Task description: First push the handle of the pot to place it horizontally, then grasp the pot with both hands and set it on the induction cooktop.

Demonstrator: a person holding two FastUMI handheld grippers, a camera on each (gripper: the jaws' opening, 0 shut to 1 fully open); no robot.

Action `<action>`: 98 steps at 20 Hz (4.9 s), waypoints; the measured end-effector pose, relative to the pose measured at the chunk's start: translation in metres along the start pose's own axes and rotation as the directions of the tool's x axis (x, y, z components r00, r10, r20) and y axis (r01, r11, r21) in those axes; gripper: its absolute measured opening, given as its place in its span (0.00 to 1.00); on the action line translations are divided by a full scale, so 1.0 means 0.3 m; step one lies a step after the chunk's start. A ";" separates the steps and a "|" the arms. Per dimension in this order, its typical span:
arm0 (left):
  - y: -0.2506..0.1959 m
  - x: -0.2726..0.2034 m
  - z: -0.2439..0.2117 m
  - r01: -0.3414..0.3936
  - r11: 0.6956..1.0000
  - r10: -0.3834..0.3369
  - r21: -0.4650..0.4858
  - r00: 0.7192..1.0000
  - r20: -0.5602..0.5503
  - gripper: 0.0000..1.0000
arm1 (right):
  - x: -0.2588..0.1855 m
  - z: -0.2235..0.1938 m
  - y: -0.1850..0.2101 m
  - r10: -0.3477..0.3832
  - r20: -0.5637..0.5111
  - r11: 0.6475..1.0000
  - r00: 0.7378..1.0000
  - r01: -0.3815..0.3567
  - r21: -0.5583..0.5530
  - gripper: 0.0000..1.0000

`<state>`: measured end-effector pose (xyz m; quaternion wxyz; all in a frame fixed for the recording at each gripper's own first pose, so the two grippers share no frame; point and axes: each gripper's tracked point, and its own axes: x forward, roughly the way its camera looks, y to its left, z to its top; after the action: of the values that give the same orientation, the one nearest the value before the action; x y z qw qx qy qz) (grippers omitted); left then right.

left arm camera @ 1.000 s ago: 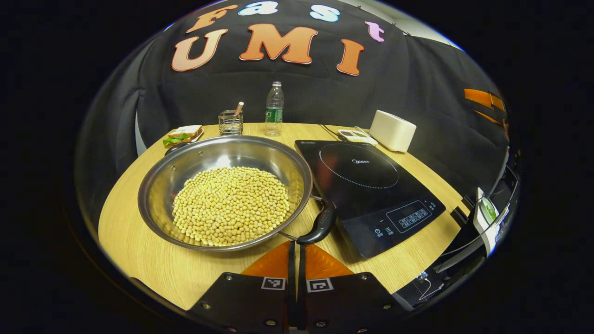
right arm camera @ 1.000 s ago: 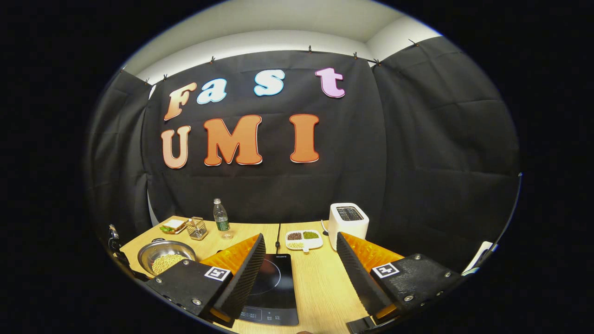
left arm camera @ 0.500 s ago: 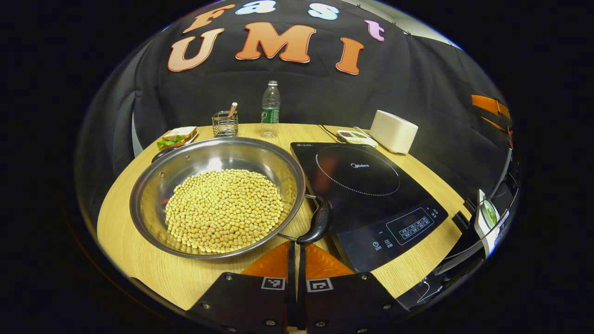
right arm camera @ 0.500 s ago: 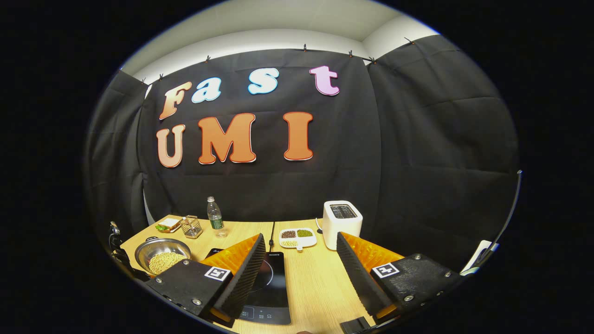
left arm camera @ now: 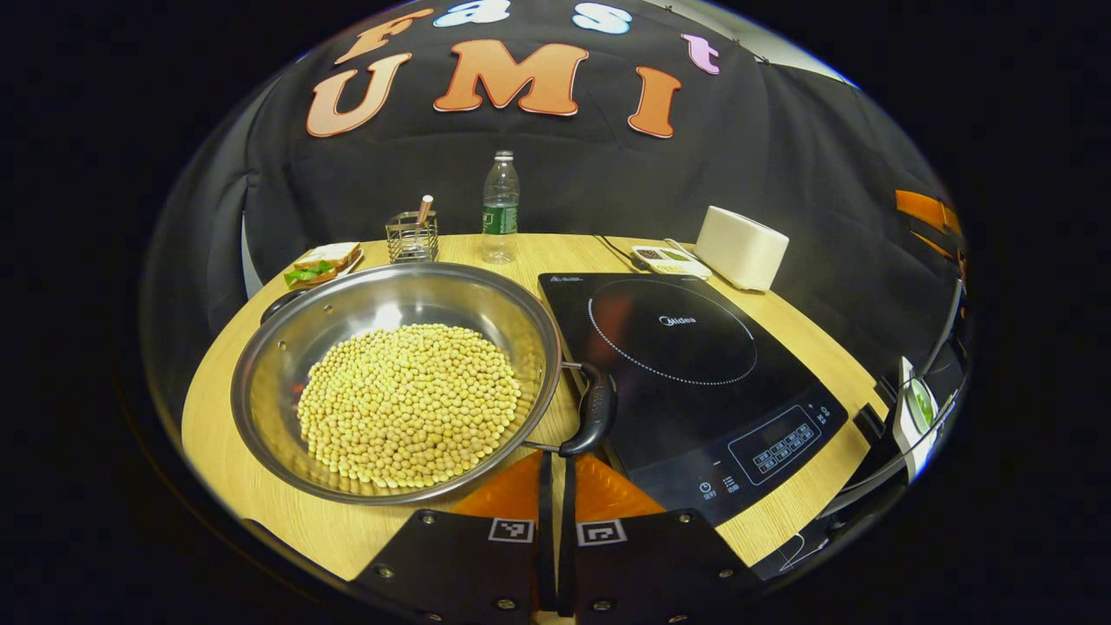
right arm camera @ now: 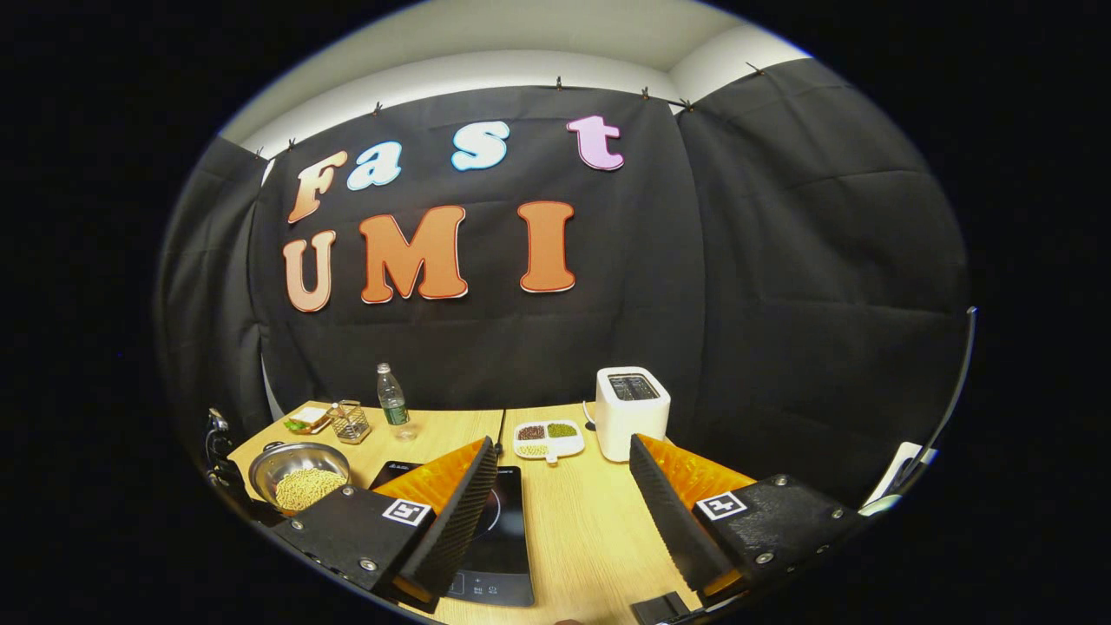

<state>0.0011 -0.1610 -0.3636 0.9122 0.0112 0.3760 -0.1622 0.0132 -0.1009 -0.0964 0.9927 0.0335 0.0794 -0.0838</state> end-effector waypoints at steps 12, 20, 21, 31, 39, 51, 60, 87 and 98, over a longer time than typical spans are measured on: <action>-0.010 0.084 0.046 0.008 1.000 -0.008 -0.011 1.000 -0.002 0.02 | 0.026 -0.036 0.008 -0.009 -0.016 1.000 1.000 0.009 -0.017 0.95; -0.033 0.121 0.071 0.059 0.996 -0.060 -0.061 0.998 -0.011 0.02 | 0.043 -0.068 0.023 -0.008 -0.031 0.999 0.999 0.007 -0.031 0.95; -0.034 0.128 0.074 0.062 0.996 -0.063 -0.065 0.998 -0.013 0.02 | 0.046 -0.073 0.022 -0.009 -0.034 0.999 0.999 0.008 -0.032 0.95; -0.022 0.182 0.109 0.047 0.997 -0.047 -0.059 0.999 -0.009 0.01 | 0.083 -0.129 0.021 -0.007 -0.066 1.000 0.998 0.005 -0.026 0.95; -0.006 0.235 0.148 0.026 0.999 -0.026 -0.019 1.000 0.001 0.01 | 0.114 -0.159 0.000 -0.019 -0.085 1.000 0.996 0.017 -0.025 0.95; -0.005 0.255 0.173 0.038 0.999 -0.037 -0.032 0.999 0.016 0.02 | 0.143 -0.185 -0.007 -0.048 -0.104 0.999 0.993 0.046 -0.024 0.95; 0.139 0.045 0.304 0.039 0.997 -0.030 -0.060 0.988 0.149 0.01 | 0.130 -0.148 0.186 0.004 -0.097 0.999 0.995 -0.008 -0.044 0.95; 1.094 -0.002 0.323 -0.230 0.965 0.250 -0.121 0.951 0.184 0.76 | 0.370 -0.590 1.098 0.139 -0.406 0.984 0.903 -0.170 -0.043 0.96; 1.079 0.157 0.262 -0.143 0.981 0.158 -0.130 0.981 0.111 0.76 | 0.420 -0.731 1.171 0.131 -0.497 0.984 0.858 -0.175 -0.044 0.96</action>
<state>0.1847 0.1210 -0.3727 0.9419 -0.0255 0.3275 -0.0698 0.1628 0.2420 -0.3143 0.9436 0.0166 0.3304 0.0102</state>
